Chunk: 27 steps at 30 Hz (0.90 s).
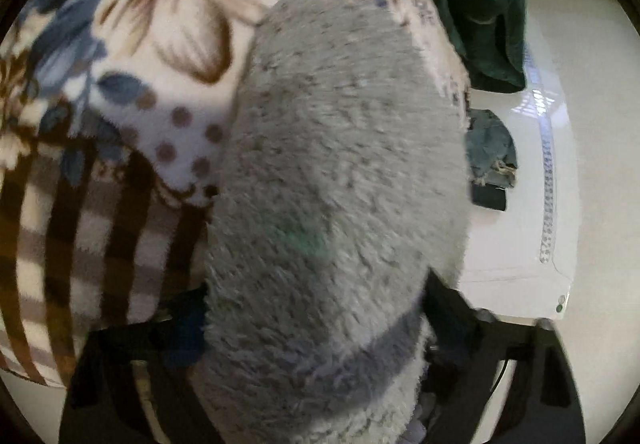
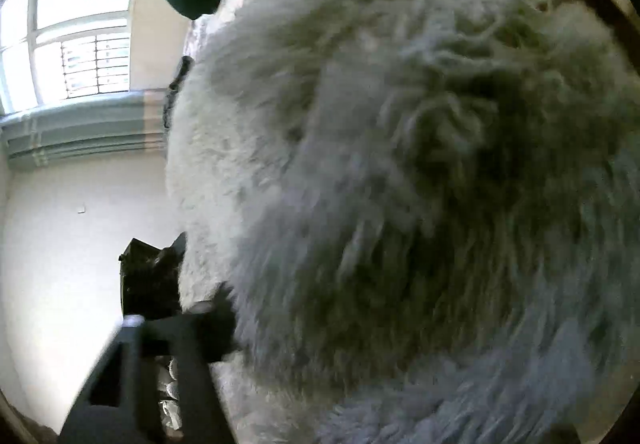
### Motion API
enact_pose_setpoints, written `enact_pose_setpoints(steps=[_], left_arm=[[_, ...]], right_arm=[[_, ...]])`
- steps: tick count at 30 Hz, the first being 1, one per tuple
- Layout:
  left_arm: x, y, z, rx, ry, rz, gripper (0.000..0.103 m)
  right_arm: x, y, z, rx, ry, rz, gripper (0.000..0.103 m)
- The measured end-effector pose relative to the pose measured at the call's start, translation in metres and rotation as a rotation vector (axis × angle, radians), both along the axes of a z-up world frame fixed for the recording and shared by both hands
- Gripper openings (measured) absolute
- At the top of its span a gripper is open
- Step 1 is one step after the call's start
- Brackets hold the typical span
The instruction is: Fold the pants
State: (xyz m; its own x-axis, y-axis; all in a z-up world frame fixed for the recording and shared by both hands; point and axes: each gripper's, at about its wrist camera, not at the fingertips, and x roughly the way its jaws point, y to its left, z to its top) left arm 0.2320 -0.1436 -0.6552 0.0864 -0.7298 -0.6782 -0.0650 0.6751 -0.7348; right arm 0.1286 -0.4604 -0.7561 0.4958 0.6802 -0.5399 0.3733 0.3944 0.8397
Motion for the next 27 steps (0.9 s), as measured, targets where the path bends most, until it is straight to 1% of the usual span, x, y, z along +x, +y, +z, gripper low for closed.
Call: enact_pose_setpoints(steps=[1, 2, 4, 6, 9, 10, 15, 17, 20, 22, 23, 24, 26, 27], left_arm=[[-0.001, -0.002, 0.006, 0.0, -0.017, -0.002, 0.067], [-0.004, -0.002, 0.012, -0.011, -0.034, -0.003, 0.062], [-0.005, -0.001, 0.021, -0.023, -0.054, -0.002, 0.056], [-0.006, -0.001, 0.036, -0.032, -0.079, -0.003, 0.054], [-0.002, -0.001, 0.061, -0.035, -0.111, -0.004, 0.054], [-0.001, 0.001, 0.068, -0.037, -0.118, -0.002, 0.054], [0.018, 0.013, 0.115, -0.061, -0.164, 0.016, 0.054], [0.031, 0.023, 0.134, -0.078, -0.186, 0.031, 0.054], [0.062, 0.043, 0.163, -0.1, -0.224, 0.06, 0.054], [0.095, 0.058, 0.182, -0.118, -0.248, 0.086, 0.054], [0.117, 0.067, 0.191, -0.13, -0.26, 0.098, 0.054], [0.136, 0.074, 0.199, -0.136, -0.269, 0.106, 0.054], [0.174, 0.091, 0.212, -0.15, -0.286, 0.119, 0.054], [0.199, 0.101, 0.218, -0.162, -0.293, 0.125, 0.054]], right_arm=[[-0.002, 0.002, 0.007, -0.014, -0.011, -0.005, 0.048], [-0.004, 0.002, 0.013, -0.022, -0.019, -0.01, 0.046], [-0.006, 0.005, 0.027, -0.038, -0.037, -0.014, 0.045], [-0.006, 0.011, 0.046, -0.063, -0.062, -0.006, 0.043], [-0.008, 0.016, 0.074, -0.073, -0.084, 0.003, 0.043], [-0.017, 0.007, 0.085, -0.077, -0.092, 0.007, 0.043], [0.002, 0.015, 0.145, -0.094, -0.146, 0.03, 0.043], [0.028, 0.017, 0.174, -0.118, -0.178, 0.04, 0.043], [0.068, 0.033, 0.208, -0.141, -0.221, 0.052, 0.043], [0.102, 0.047, 0.229, -0.155, -0.245, 0.055, 0.043], [0.128, 0.058, 0.242, -0.165, -0.261, 0.055, 0.043], [0.144, 0.065, 0.249, -0.169, -0.269, 0.053, 0.043], [0.196, 0.088, 0.27, -0.192, -0.299, 0.051, 0.043], [0.224, 0.1, 0.278, -0.195, -0.308, 0.047, 0.043]])
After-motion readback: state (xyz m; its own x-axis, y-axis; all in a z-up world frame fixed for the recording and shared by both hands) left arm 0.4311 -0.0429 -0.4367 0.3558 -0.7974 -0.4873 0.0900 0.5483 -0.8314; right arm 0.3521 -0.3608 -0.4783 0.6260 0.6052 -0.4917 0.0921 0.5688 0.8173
